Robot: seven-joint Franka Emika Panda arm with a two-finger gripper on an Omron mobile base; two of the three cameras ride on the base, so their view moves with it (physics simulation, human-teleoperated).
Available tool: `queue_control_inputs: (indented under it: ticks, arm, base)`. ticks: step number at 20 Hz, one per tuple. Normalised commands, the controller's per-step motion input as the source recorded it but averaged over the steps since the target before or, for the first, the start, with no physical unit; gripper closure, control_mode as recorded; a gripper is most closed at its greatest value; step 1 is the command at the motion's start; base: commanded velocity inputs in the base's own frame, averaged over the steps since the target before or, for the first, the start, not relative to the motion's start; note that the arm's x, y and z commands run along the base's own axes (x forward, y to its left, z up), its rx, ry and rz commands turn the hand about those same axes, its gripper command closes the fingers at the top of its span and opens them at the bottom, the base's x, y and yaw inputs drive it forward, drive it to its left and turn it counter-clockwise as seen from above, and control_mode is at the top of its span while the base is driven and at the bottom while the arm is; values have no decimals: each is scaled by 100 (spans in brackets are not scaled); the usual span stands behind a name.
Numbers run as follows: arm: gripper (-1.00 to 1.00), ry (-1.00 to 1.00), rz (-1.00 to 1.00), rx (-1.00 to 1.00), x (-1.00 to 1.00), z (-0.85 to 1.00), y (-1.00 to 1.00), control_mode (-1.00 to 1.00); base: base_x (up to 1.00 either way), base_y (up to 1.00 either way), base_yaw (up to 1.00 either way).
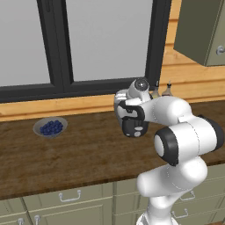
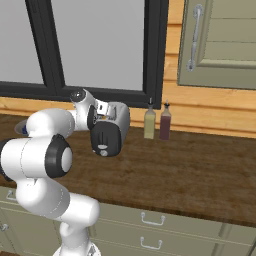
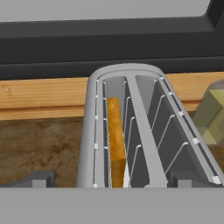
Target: Start the toaster. Once the lever pops up, take the bread to the plate on the dining counter.
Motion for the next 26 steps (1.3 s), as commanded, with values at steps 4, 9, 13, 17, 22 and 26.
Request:
queue_control_inputs:
  ticks: [4,9,13,17,22,26]
  arm:
    - [-100,0,0,0,0,0,0,-100]
    - [-100,0,0,0,0,0,0,-100]
    - [-100,0,0,0,0,0,0,-100]
    - [-100,0,0,0,0,0,0,-100]
    - [-100,0,0,0,0,0,0,-100]
    - [-100,0,0,0,0,0,0,-100]
  base:
    - [0,0,0]
    - [0,0,0]
    - [0,0,0]
    - [0,0,0]
    - [0,0,0]
    - [0,0,0]
